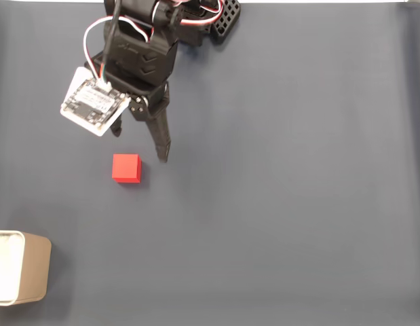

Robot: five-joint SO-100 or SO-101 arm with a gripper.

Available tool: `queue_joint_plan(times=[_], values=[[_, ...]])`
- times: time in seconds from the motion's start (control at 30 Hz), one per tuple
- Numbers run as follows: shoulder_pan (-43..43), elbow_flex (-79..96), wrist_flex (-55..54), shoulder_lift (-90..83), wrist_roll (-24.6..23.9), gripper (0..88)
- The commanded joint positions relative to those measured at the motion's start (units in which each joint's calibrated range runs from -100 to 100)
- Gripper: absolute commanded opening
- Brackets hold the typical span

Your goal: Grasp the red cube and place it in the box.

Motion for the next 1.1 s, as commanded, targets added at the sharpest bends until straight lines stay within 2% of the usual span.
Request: queue_joint_plan(times=[0.0,0.37,1.07], values=[[1.36,-2.78,-3.68,1.25,0.39,33.4],[4.7,2.88,-16.47,6.01,2.15,39.2],[3.06,19.03,-32.78,4.8,5.57,40.5]])
